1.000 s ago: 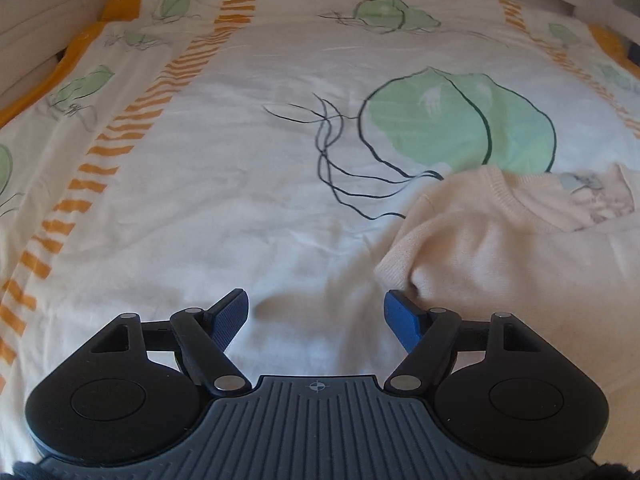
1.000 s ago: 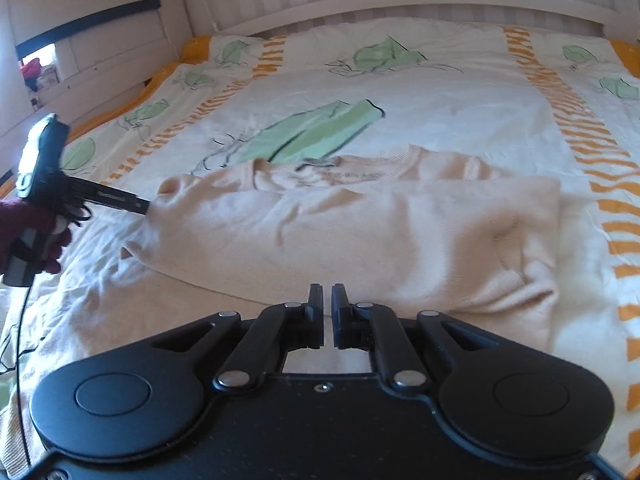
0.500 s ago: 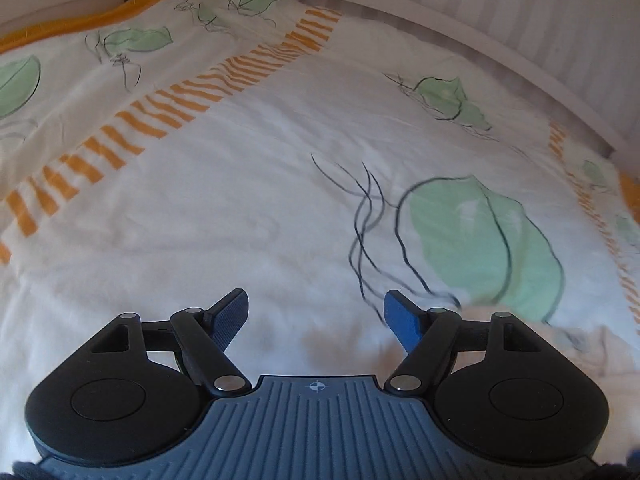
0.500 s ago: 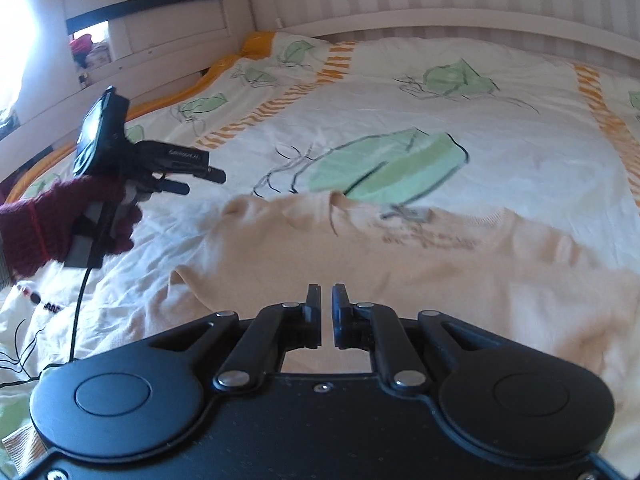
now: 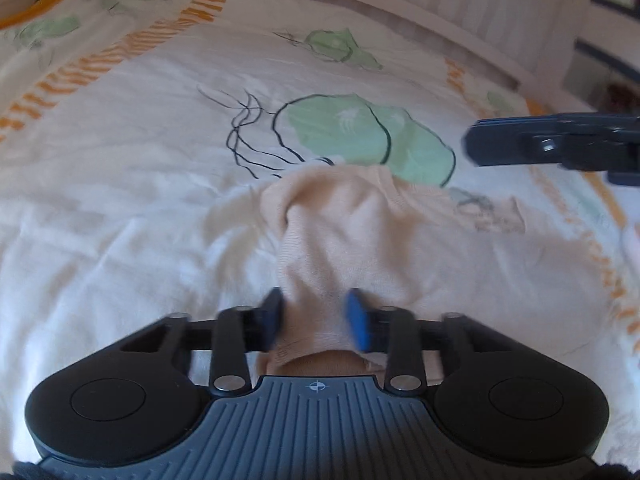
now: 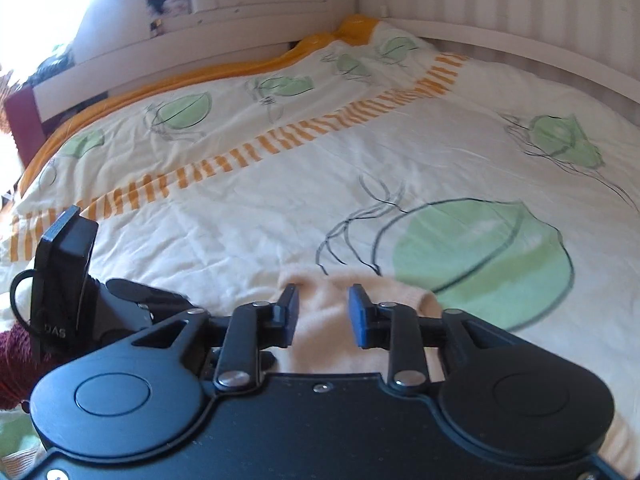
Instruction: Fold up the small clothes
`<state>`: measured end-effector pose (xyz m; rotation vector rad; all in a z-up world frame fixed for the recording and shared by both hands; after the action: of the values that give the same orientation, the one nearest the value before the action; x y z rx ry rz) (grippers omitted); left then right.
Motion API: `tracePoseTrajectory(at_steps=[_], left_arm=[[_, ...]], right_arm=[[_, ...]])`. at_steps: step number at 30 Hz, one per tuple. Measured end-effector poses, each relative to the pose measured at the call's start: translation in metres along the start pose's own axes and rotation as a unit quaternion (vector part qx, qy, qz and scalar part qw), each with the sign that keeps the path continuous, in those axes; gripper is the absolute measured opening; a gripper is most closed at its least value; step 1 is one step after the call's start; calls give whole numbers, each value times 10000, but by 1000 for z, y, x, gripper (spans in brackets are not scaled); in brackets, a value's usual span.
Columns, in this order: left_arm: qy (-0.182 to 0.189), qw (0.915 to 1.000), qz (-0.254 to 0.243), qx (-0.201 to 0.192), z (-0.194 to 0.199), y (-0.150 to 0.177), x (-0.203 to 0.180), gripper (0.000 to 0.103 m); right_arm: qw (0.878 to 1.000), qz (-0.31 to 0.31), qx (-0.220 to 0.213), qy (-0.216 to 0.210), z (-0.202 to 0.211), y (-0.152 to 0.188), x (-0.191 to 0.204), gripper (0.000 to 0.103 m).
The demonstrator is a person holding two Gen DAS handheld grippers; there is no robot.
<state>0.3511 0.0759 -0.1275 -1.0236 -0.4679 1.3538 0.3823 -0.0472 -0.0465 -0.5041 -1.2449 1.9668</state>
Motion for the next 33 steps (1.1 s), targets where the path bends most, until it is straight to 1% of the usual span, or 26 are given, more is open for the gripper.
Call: tracePoseTrajectory(at_steps=[1,3,8,10,12,14,15,16,17,18,19,21,22,23,25,27,28,29,31,32,33], left_arm=[[-50,9999,111,-24,1,2,3,13],[7,9997,246,-38,4,4,7,10],[-70,9999,107,-25,9,7,0,9],[-106,9999,42,-42,9,7,-2,9],[-130,9999,43,-51,9,7,-2,9],[-159,9998,62,-54,11,8,-2,9],[-174,9998,30,-61,11,8,-3,9],[-184,9998,3,-61,11,8,-3,9],[-191,9998,-6,-58,11,9,-4,9],[-190,9998,19,-52,12,9,-3,9],[-185,9998,43,-47,12,9,-2,9],[-180,9998,87,-49,13,8,-1,9],[-179,9998,108,-45,13,8,0,9],[-184,9997,121,-42,14,9,-1,9],[-194,9997,128,-24,14,10,0,9],[-200,9997,124,-19,14,10,0,10],[-206,9997,134,-15,13,10,1,10],[-218,9996,157,-13,13,9,2,11],[-255,9994,248,-25,15,9,6,12],[-264,9990,362,-38,17,8,10,13],[-289,9983,495,-54,18,6,15,16]], right_arm=[[9999,133,61,-73,-9,-3,6,45],[9985,445,203,-231,-28,-7,19,45],[9909,1010,667,-593,-79,-9,47,45],[9838,1331,968,-717,-97,-5,57,45],[9736,1712,1324,-723,-111,3,63,45],[9649,1937,1622,-721,-121,11,64,45],[9620,1948,1756,-753,-124,14,63,41],[9599,1914,1896,-778,-126,17,62,10],[9586,1862,1992,-826,-127,20,60,10],[9603,1710,2008,-906,-126,19,57,9],[9670,1428,1903,-911,-124,14,52,9],[9835,603,1543,-724,-122,1,33,8],[9889,138,1364,-577,-122,-4,20,7],[9913,-176,1232,-420,-122,-7,9,7],[9929,-455,1086,-147,-122,-6,-7,4],[9938,-640,911,29,-121,-5,-18,6],[9941,-784,751,31,-118,-5,-23,14],[9934,-999,566,32,-114,-7,-28,16],[9902,-1379,199,123,-104,-16,-40,17],[9896,-1424,86,173,-99,-19,-43,17],[9893,-1438,10,240,-93,-19,-46,21]])
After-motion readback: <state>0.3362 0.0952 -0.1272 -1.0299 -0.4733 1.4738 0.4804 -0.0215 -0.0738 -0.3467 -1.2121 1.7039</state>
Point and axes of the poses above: each gripper's, at about its wrist camera, not at the fingertips, and z roughly against the way its jaws point, x to its left, y to its underside, the point moved 6 cm from there along -z, roughly the way its jaws point, and after that the axes turned 11 degrees about -x, right-handed, at the moved point
